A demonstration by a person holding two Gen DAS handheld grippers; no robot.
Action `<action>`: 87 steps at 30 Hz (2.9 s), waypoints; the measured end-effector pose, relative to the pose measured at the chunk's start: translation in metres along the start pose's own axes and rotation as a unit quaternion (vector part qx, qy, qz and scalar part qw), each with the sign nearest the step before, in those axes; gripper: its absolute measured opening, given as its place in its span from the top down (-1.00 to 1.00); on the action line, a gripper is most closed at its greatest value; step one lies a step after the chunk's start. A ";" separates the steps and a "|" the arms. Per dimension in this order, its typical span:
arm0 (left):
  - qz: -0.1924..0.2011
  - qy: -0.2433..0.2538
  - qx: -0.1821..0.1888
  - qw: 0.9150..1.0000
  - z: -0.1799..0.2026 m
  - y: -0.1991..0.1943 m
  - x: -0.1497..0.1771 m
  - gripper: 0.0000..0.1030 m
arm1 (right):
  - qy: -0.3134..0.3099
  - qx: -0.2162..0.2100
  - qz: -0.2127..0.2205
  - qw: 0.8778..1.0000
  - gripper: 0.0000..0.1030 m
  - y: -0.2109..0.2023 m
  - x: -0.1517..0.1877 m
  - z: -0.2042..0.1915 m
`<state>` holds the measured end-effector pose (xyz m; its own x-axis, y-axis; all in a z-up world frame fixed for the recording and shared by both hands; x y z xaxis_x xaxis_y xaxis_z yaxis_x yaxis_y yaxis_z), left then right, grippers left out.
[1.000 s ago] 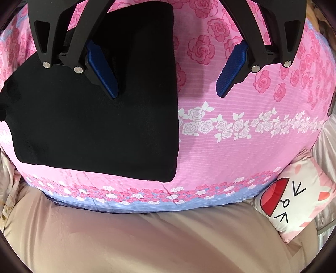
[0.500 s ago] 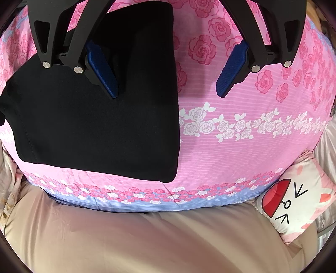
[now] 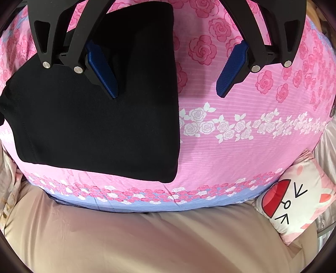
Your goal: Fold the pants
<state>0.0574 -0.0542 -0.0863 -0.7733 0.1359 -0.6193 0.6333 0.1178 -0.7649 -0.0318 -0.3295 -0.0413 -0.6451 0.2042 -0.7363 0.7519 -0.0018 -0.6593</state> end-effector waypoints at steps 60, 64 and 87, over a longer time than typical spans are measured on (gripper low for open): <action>-0.015 0.011 0.006 1.000 0.022 -0.004 0.007 -0.79 | 0.106 -0.116 -0.083 0.984 -0.73 0.045 0.043 -0.005; -0.014 0.021 0.001 1.000 0.022 -0.008 0.005 -0.78 | 0.105 -0.115 -0.078 0.985 -0.72 0.041 0.040 -0.003; -0.004 0.042 -0.015 0.999 0.026 -0.011 0.005 -0.79 | 0.029 -0.050 -0.066 0.996 -0.81 0.035 0.034 -0.010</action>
<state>0.0457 -0.0801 -0.0859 -0.7742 0.2168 -0.5946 0.6281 0.1480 -0.7639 -0.0257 -0.3132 -0.0878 -0.7325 0.2528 -0.6321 0.6726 0.1256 -0.7292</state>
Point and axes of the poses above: each gripper's, at about its wrist camera, not at the fingertips, and y roughly the way its jaws point, z to its right, x to its underside, the point moved 4 cm from there along y, roughly the way its jaws point, and after that the axes turned 9 degrees about -x, right-handed, at the moved point
